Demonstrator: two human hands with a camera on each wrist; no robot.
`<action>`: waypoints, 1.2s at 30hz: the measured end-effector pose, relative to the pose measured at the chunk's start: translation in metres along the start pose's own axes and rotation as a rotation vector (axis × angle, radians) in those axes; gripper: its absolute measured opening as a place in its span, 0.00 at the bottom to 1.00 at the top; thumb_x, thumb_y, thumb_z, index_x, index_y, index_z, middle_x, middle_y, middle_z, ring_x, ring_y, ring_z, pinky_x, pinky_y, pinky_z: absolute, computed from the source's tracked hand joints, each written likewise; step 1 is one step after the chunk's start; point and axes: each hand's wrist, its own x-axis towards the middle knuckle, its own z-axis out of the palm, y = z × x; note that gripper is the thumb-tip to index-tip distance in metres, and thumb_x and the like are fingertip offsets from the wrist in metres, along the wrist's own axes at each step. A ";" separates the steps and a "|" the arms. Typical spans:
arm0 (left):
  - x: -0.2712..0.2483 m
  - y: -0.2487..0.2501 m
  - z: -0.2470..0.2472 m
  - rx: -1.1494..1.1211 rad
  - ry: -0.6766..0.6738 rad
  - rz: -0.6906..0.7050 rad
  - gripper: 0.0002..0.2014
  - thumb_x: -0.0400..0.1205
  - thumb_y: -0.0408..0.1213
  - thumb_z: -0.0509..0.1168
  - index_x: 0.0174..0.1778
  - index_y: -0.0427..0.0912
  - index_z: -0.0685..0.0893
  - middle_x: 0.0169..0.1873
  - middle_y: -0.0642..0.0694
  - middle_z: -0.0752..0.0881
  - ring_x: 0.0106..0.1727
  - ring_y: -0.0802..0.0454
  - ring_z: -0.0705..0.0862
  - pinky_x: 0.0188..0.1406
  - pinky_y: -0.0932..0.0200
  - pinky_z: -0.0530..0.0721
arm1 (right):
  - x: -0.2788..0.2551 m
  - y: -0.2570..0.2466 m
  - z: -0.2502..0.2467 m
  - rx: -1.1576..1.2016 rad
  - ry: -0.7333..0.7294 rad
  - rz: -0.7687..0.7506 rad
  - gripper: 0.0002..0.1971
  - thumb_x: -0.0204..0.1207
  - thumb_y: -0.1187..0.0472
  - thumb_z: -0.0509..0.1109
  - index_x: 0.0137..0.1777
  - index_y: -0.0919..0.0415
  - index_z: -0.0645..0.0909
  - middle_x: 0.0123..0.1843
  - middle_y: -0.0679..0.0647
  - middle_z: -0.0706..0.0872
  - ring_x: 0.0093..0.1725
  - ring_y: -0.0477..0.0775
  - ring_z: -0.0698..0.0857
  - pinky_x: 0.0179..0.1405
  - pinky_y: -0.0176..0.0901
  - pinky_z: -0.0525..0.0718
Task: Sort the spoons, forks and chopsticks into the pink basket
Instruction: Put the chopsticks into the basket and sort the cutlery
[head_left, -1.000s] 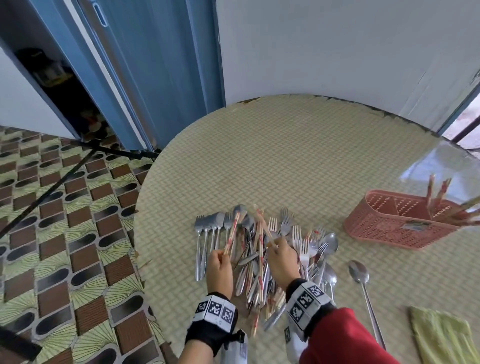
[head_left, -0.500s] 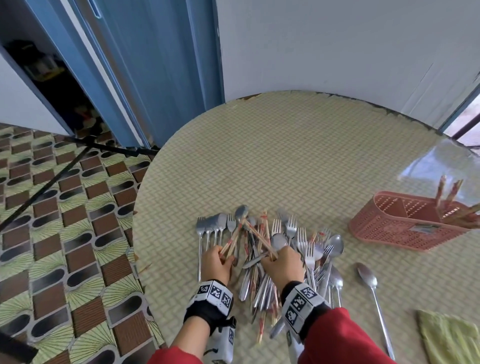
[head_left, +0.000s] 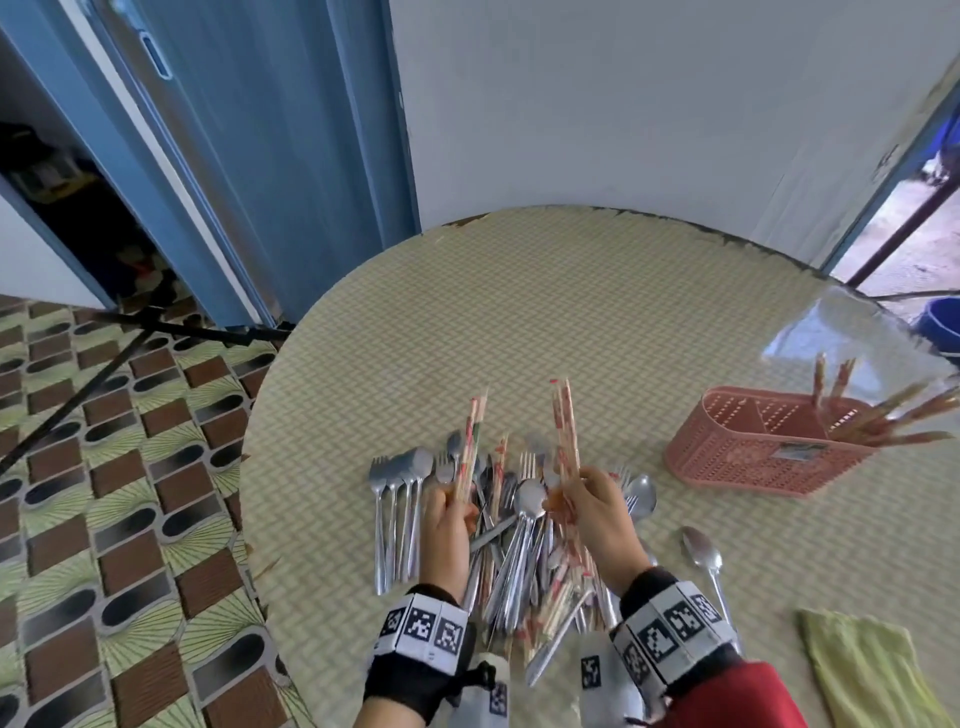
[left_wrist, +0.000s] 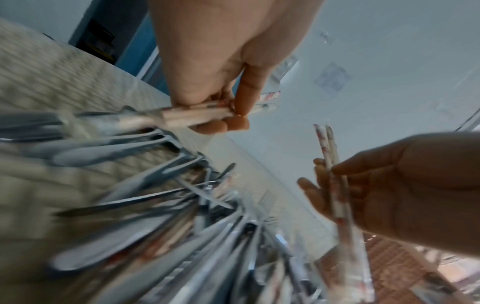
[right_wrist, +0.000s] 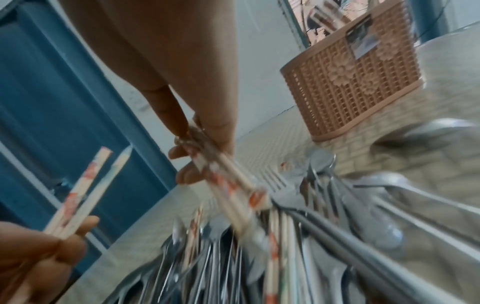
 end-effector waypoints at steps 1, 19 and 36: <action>-0.001 0.007 0.007 -0.054 -0.018 0.004 0.08 0.83 0.29 0.56 0.43 0.45 0.76 0.37 0.47 0.77 0.34 0.54 0.74 0.34 0.62 0.72 | -0.001 -0.003 -0.009 0.041 0.013 -0.014 0.05 0.84 0.67 0.57 0.49 0.67 0.73 0.40 0.59 0.83 0.38 0.53 0.83 0.38 0.43 0.81; -0.060 0.101 0.215 -0.022 -0.229 0.426 0.02 0.77 0.39 0.71 0.43 0.45 0.86 0.44 0.45 0.85 0.38 0.70 0.80 0.39 0.76 0.77 | -0.008 -0.070 -0.242 -0.301 0.807 -0.390 0.07 0.72 0.57 0.75 0.37 0.60 0.85 0.32 0.54 0.88 0.34 0.53 0.87 0.34 0.40 0.79; -0.057 0.087 0.367 0.027 -0.270 0.338 0.04 0.78 0.33 0.70 0.45 0.38 0.84 0.40 0.41 0.89 0.41 0.48 0.88 0.43 0.61 0.86 | 0.052 -0.082 -0.313 -0.940 0.553 -0.433 0.10 0.75 0.50 0.70 0.40 0.55 0.85 0.43 0.47 0.84 0.48 0.51 0.67 0.47 0.46 0.60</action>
